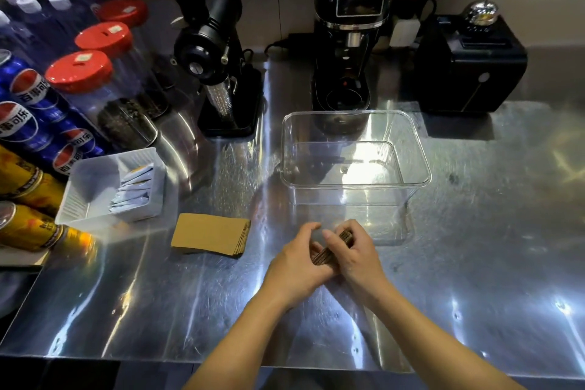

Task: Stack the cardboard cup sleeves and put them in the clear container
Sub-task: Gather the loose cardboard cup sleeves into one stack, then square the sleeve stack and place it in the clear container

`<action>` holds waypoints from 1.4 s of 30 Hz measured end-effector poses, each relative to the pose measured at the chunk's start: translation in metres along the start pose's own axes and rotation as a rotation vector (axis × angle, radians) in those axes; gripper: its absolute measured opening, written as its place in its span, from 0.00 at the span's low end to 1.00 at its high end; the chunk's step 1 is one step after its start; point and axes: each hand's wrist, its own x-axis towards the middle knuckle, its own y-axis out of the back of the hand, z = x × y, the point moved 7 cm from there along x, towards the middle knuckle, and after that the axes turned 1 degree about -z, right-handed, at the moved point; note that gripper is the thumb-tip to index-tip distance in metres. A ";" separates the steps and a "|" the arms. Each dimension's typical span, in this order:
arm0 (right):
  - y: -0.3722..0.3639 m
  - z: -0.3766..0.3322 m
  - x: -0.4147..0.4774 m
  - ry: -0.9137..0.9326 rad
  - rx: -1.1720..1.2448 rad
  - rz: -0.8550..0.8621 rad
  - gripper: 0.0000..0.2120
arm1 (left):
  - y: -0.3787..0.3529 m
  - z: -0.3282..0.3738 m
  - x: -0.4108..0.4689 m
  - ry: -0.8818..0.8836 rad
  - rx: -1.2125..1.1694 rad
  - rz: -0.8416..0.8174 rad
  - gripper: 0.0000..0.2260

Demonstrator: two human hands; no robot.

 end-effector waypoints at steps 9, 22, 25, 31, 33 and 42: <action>0.029 0.027 -0.003 -0.111 0.196 0.297 0.12 | -0.017 -0.032 -0.008 0.068 -0.405 0.116 0.14; 0.026 0.025 -0.005 -0.054 0.272 0.226 0.11 | -0.010 -0.026 -0.002 -0.013 -0.789 0.461 0.09; 0.029 0.020 -0.006 -0.030 0.234 0.232 0.08 | -0.007 -0.022 0.000 -0.074 -0.727 0.484 0.09; 0.030 0.015 -0.008 -0.032 0.132 0.269 0.09 | -0.010 -0.027 0.008 -0.028 -0.722 0.479 0.12; 0.029 0.015 -0.007 -0.029 0.123 0.261 0.09 | -0.008 -0.029 0.010 -0.035 -0.698 0.470 0.12; 0.023 0.017 -0.008 -0.061 0.133 0.012 0.10 | -0.005 -0.029 0.015 0.086 -0.724 0.473 0.13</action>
